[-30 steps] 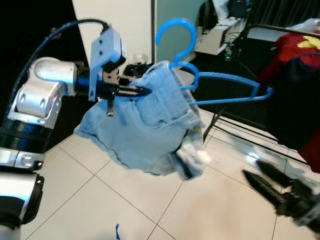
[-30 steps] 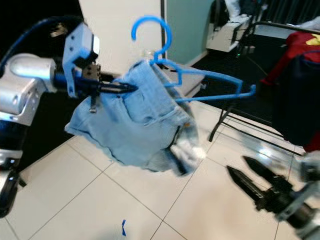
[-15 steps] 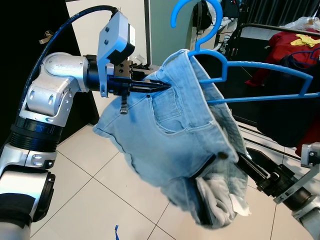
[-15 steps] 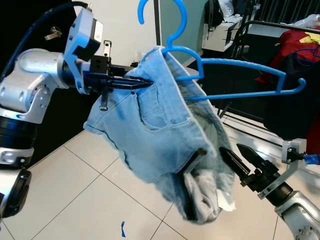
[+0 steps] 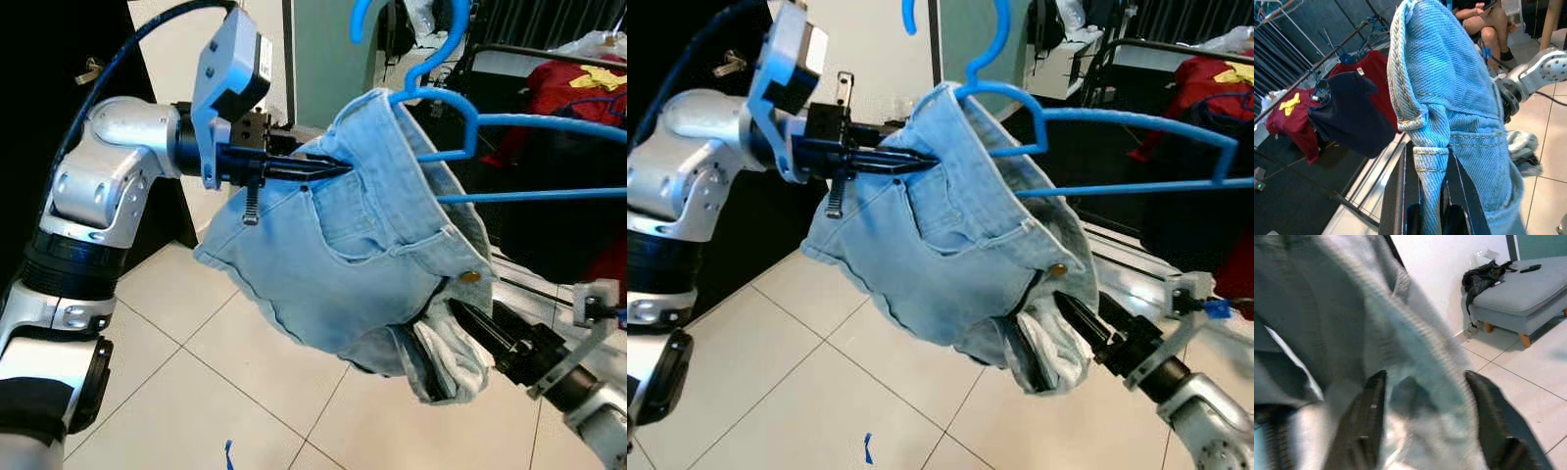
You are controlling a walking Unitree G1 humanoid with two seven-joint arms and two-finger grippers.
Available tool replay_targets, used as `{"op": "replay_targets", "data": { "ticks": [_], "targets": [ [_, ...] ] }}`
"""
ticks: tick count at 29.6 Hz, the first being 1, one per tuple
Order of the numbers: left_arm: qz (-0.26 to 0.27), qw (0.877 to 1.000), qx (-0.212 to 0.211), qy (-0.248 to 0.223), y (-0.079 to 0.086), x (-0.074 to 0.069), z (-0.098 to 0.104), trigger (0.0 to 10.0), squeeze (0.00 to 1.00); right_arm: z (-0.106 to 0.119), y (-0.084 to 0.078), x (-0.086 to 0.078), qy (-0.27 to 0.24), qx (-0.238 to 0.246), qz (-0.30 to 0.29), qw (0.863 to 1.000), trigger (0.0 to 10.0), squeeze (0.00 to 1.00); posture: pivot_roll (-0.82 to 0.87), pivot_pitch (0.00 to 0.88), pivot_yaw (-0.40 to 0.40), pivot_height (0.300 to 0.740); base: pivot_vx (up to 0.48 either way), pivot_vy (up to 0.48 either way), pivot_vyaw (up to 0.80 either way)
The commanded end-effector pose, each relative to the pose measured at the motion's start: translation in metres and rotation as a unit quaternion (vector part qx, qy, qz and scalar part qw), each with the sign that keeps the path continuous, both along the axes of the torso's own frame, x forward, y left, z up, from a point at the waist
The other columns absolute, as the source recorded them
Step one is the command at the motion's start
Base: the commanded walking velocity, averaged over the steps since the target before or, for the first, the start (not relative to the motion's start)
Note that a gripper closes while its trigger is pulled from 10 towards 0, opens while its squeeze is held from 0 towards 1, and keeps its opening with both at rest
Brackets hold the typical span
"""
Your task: Hang hanger
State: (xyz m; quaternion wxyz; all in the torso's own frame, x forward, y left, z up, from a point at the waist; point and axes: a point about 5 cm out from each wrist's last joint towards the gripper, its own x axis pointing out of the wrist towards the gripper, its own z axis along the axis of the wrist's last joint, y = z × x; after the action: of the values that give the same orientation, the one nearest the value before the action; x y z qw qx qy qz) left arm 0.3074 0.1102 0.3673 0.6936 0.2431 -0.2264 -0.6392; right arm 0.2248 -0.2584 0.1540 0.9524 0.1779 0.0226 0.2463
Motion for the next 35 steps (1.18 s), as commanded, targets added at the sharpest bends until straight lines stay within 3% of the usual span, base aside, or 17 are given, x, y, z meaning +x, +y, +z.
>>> {"op": "replay_targets", "data": {
  "ticks": [1,12,14,15,16,17,18,19,20,24,26,28,34,35],
  "targets": [
    [-0.01,1.0,-0.019,-0.019,0.002,-0.006,0.012,0.0,0.0,-0.002,-0.003,0.001,0.003,0.0,-0.01,1.0,0.0,0.0,0.0,0.0,0.028,0.74,0.0,0.0,0.0],
    [-0.01,1.0,-0.019,-0.017,0.008,-0.006,0.011,0.0,0.0,0.003,-0.008,0.001,-0.011,0.01,-0.023,1.0,0.0,0.0,0.0,0.0,0.026,0.74,0.0,0.0,0.0],
    [0.019,0.999,-0.001,-0.028,0.011,0.0,0.005,0.0,0.0,0.007,-0.011,0.001,-0.018,0.018,-0.029,0.999,0.0,0.0,0.0,0.001,0.025,0.74,0.0,0.0,0.0],
    [0.058,0.997,0.027,-0.044,0.016,0.009,-0.004,0.0,0.0,0.013,-0.019,0.001,-0.024,0.034,-0.043,0.998,0.0,0.0,0.0,0.002,0.025,0.74,0.0,0.0,0.0],
    [0.058,0.997,0.027,-0.044,0.016,0.009,-0.004,0.0,0.0,0.013,-0.019,0.001,-0.024,0.034,-0.043,0.998,0.0,0.0,0.0,0.002,0.025,0.74,0.0,0.0,0.0],
    [0.092,0.992,0.061,-0.062,0.02,0.017,-0.016,0.0,0.0,0.021,-0.028,0.002,-0.031,0.047,-0.06,0.997,0.0,0.0,0.0,0.004,0.026,0.74,0.0,0.0,0.0],
    [0.092,0.992,0.061,-0.062,0.02,0.017,-0.016,0.0,0.0,0.021,-0.028,0.002,-0.031,0.047,-0.06,0.997,0.0,0.0,0.0,0.004,0.026,0.74,0.0,0.0,0.0],
    [0.115,0.986,0.091,-0.077,0.022,0.022,-0.027,0.0,0.0,0.03,-0.038,0.005,-0.036,0.06,-0.087,0.994,0.0,0.0,0.0,0.007,0.025,0.74,0.0,0.0,0.0],
    [0.121,0.984,0.104,-0.081,0.022,0.023,-0.037,0.0,0.0,0.038,-0.048,0.01,-0.036,0.063,-0.118,0.99,0.0,0.0,-0.01,0.009,0.025,0.74,0.0,0.0,0.0],
    [0.12,0.982,0.113,-0.087,0.018,0.021,-0.05,0.0,0.0,0.047,-0.06,0.016,-0.032,0.069,-0.159,0.984,0.0,0.0,-0.01,0.014,0.022,0.74,0.0,0.0,0.0],
    [0.12,0.982,0.113,-0.087,0.018,0.021,-0.05,0.0,0.0,0.047,-0.06,0.016,-0.032,0.069,-0.159,0.984,0.0,0.0,-0.01,0.014,0.022,0.74,0.0,0.0,0.0],
    [0.124,0.974,0.144,-0.121,0.009,0.017,-0.069,0.0,0.0,0.057,-0.065,0.028,-0.018,0.083,-0.2,0.976,0.0,0.0,0.0,0.021,0.017,0.74,0.0,0.0,0.0],
    [0.129,0.972,0.152,-0.128,0.007,0.016,-0.075,0.0,0.0,0.06,-0.064,0.033,-0.011,0.088,-0.211,0.974,0.0,0.0,0.0,0.025,0.013,0.74,0.0,0.0,0.0],
    [0.144,0.965,0.162,-0.15,0.008,0.019,-0.076,0.0,0.0,0.06,-0.064,0.035,-0.004,0.093,-0.214,0.972,0.0,0.0,0.0,0.025,0.012,0.74,0.0,0.0,0.0]
  ]
}}
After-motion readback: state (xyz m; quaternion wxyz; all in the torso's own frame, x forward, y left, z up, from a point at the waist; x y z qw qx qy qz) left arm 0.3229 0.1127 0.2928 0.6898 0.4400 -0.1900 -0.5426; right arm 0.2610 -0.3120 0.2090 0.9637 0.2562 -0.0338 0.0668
